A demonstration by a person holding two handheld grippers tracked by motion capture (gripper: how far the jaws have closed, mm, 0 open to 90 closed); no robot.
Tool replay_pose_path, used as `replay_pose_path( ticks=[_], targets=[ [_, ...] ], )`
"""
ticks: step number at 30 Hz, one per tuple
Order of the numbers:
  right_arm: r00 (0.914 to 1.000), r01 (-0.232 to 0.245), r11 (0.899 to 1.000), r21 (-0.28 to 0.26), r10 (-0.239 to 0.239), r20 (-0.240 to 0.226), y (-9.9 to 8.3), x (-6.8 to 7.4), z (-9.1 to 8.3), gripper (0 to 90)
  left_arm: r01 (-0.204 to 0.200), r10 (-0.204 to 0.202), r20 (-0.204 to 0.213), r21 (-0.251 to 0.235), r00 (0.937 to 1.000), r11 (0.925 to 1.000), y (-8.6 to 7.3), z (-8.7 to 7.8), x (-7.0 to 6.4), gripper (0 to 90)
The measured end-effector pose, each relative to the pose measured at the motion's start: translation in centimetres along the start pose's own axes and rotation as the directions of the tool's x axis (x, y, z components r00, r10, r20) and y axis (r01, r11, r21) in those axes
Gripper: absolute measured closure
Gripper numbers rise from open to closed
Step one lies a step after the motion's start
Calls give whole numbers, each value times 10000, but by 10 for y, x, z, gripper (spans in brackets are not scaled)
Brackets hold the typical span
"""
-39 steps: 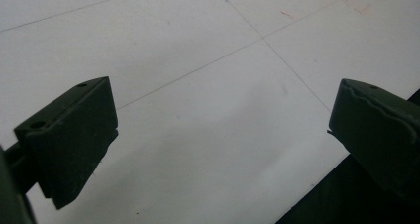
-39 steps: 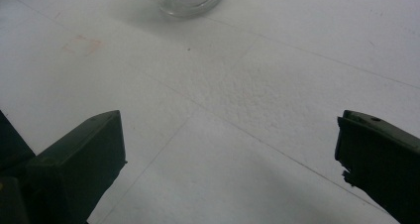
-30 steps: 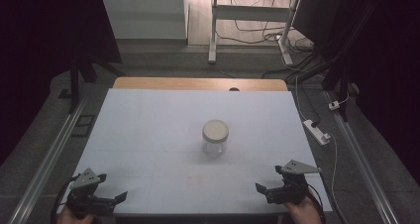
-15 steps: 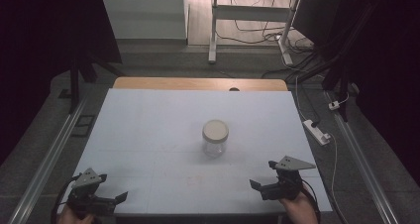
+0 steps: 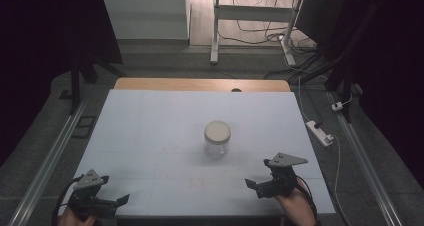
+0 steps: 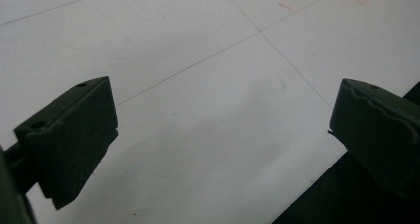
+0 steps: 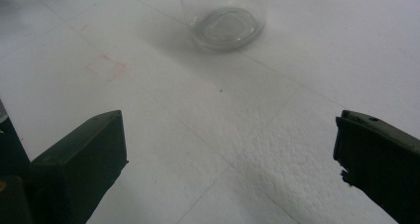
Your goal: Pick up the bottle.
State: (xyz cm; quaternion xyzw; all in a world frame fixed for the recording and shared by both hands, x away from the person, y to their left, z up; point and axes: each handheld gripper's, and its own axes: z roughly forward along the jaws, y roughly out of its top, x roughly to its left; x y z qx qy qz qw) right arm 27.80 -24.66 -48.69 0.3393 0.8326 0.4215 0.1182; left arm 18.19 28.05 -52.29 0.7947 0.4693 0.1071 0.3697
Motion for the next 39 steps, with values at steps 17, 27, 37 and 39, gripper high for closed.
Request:
replay_pose_path(
  ticks=[17, 27, 37, 39],
  targets=[
    [9992, 373, 9992, -130, -375, -156, 20, -1, 18, 0, -35, 60, 649, -392, 9979, 9992, -1, -1, 5, 0],
    [9995, 6, 9999, -128, -10, -310, 35, -3, 31, 0, 25, -4, 571, -371, 9984, 9993, -1, -1, 5, 0],
    [9990, 295, 9995, -56, -297, -321, 46, -2, 52, 0, 73, -45, 687, -402, 9976, 9992, -1, -1, 6, 0],
    [9984, 428, 9991, -32, -429, -358, 48, -2, 56, 0, 82, -53, 695, -405, 9976, 9991, -1, -1, 6, 0]
  ],
)
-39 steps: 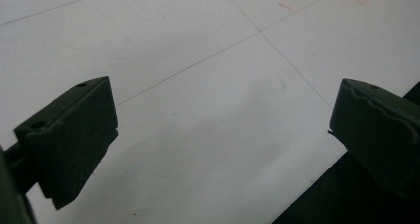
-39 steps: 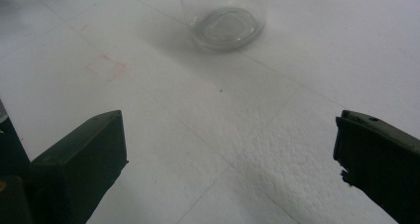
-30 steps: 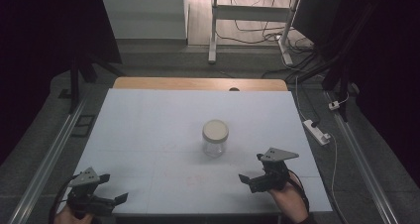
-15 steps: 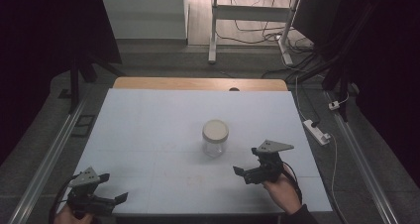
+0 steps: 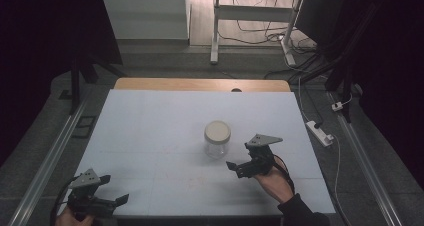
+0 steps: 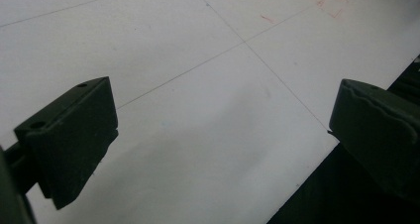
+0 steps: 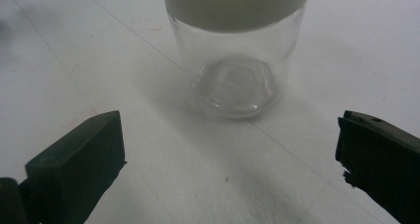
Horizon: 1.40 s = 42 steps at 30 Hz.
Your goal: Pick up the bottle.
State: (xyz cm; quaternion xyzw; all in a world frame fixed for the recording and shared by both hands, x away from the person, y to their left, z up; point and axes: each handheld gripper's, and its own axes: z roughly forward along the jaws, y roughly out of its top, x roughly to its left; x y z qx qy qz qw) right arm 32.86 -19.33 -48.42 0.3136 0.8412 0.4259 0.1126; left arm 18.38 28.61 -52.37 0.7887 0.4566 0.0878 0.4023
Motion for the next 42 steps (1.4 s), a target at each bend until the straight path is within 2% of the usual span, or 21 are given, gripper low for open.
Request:
replay_pose_path(
  ticks=[11, 20, 32, 42],
  targets=[
    [9997, 120, 9998, -184, -124, -215, 12, -5, 25, 0, -49, 49, 33, 111, 10000, 9999, 0, 1, 0, 0],
    [9991, 164, 9998, -94, -167, -384, 21, -10, 46, 0, -67, 67, 49, 131, 10000, 9999, 1, 1, 0, 0],
    [9982, 498, 9986, -191, -504, -314, 32, -8, 70, 0, -75, 74, 110, 149, 9999, 9999, 1, 2, 0, 0],
    [9974, 656, 9974, -300, -665, -288, 35, -9, 81, 0, -85, 82, 127, 192, 9999, 9998, 1, 2, 0, 0]
  ],
)
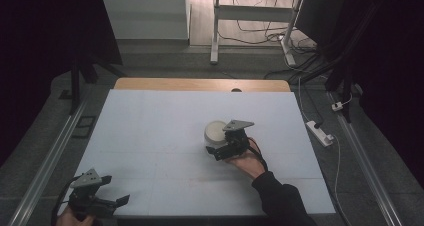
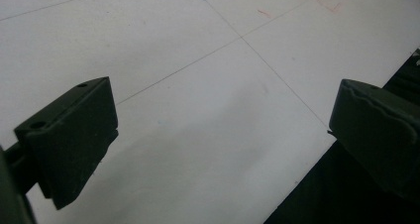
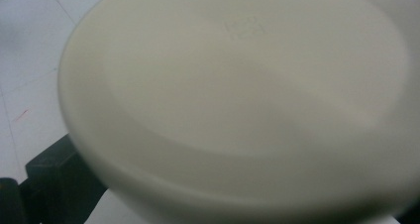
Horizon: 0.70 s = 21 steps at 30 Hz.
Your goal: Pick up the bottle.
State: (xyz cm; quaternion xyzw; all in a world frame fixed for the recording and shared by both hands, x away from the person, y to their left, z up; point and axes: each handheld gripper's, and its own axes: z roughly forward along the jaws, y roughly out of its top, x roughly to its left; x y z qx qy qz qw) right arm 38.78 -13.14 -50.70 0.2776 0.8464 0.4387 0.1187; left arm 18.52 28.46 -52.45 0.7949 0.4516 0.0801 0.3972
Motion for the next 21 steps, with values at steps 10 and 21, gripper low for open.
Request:
replay_pose_path(
  ticks=[10, 21],
  targets=[
    [9995, 252, 9995, -198, -249, 184, -2, 0, 0, 54, -32, 32, -4, 43, 10000, 10000, 0, 0, 0, 0],
    [9984, 485, 9986, -187, -479, 308, -2, 1, -2, 61, -59, 59, -14, 71, 10000, 10000, 0, 1, 0, 0]
  ],
)
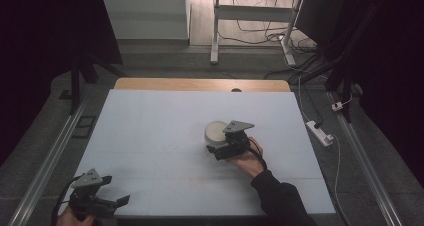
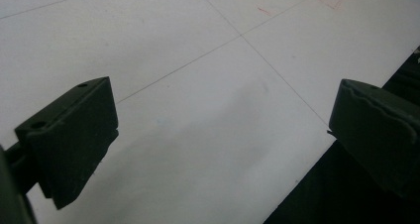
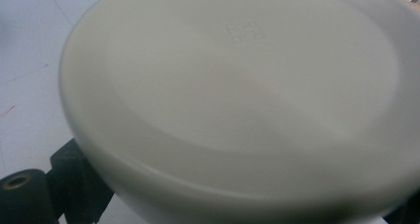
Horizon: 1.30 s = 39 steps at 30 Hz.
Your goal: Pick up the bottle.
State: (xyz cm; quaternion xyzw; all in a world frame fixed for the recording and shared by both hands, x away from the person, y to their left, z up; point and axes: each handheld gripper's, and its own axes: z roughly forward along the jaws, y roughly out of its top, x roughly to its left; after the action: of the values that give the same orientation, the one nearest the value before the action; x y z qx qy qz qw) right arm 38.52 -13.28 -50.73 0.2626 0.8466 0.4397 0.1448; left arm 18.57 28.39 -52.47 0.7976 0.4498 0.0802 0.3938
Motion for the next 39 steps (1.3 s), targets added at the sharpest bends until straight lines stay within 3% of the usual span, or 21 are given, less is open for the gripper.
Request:
replay_pose_path(
  ticks=[9, 39],
  targets=[
    [9999, -43, 10000, 21, 43, 140, 2, 2, -4, 62, -1, 1, 8, -11, 10000, 10000, 0, 0, 0, 0],
    [9977, 5, 9994, -336, -28, -680, 10, 34, -37, 62, -21, 21, 11, 3, 10000, 10000, 0, 0, 0, 0]
  ],
)
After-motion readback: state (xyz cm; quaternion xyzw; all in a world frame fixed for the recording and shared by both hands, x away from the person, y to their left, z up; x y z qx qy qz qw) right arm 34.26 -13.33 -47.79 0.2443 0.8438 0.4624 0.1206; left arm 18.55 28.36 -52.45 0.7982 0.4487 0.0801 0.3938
